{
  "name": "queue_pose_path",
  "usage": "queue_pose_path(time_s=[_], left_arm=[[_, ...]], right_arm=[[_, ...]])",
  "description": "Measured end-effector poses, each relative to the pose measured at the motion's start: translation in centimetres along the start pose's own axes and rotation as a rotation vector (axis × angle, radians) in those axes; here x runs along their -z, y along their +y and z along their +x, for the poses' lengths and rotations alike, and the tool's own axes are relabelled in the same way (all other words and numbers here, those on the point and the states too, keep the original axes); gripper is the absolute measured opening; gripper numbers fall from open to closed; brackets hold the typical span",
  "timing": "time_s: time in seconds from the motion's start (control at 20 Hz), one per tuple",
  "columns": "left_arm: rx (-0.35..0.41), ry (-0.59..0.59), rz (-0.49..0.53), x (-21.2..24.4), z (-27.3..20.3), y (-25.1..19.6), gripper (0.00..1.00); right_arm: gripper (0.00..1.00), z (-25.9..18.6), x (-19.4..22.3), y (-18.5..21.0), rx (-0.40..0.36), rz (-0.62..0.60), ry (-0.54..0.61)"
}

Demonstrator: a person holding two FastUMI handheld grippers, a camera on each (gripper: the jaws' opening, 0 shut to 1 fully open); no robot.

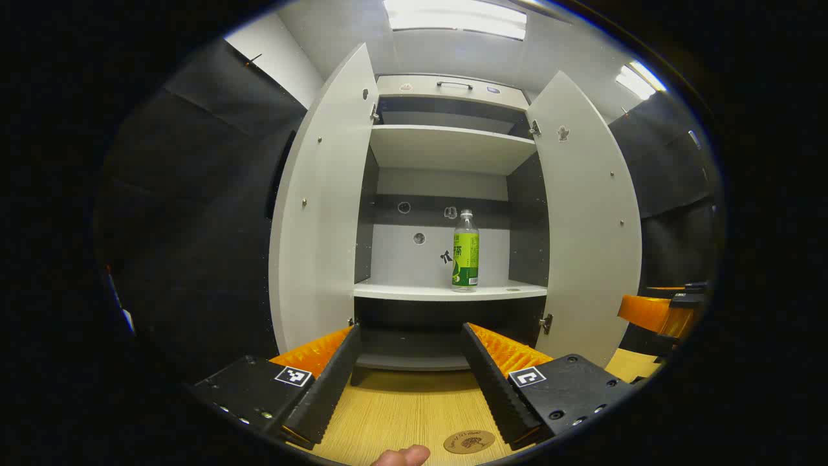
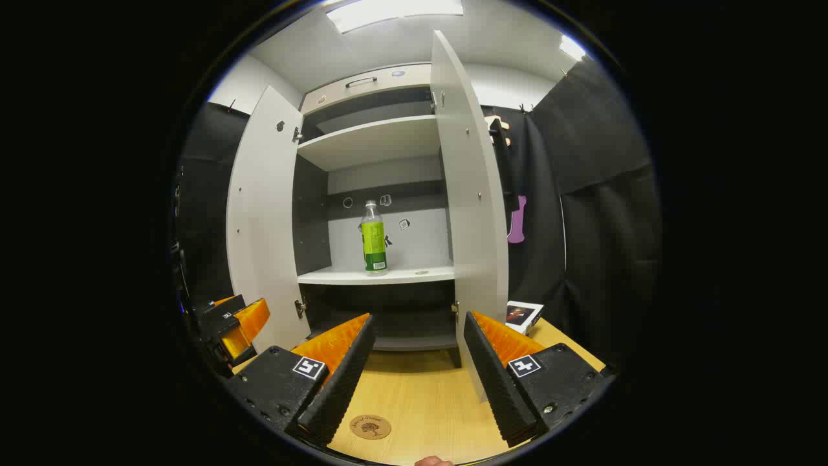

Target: Grasp the bottle in the cabinet with the left hand and place it on the coaster, then close the right door with the right hand and the left door with the left hand.

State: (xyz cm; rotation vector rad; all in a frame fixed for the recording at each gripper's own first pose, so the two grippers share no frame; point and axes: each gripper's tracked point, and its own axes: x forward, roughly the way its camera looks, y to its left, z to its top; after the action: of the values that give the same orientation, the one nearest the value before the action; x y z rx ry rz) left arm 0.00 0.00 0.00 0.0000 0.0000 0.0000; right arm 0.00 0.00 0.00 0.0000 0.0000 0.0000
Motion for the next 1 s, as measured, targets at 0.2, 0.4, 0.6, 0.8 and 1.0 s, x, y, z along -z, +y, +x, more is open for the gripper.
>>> queue_pose_path(time_s=[0.2,0.4,0.6,0.8,1.0], left_arm=[[-0.002,-0.009,0.003,-0.3,-0.3,0.1,0.95],[-0.006,-0.005,-0.004,-0.3,-0.6,0.2,0.95],[-0.009,0.003,-0.015,-0.1,-0.9,0.6,0.95],[0.011,0.003,-0.012,-0.3,-0.8,0.3,0.95],[0.057,-0.004,-0.001,-1.1,0.3,-0.6,0.95]], right_arm=[[0.85,-0.3,-0.4,0.2,-0.002,-0.002,-0.012],[0.85,-0.5,-0.3,0.5,-0.013,-0.011,-0.007],[0.85,-0.9,-0.2,0.7,-0.014,-0.01,-0.004],[0.85,-1.2,-0.3,0.8,-0.015,-0.015,-0.003],[0.85,-1.3,-0.4,1.1,-0.022,-0.016,-0.005]])
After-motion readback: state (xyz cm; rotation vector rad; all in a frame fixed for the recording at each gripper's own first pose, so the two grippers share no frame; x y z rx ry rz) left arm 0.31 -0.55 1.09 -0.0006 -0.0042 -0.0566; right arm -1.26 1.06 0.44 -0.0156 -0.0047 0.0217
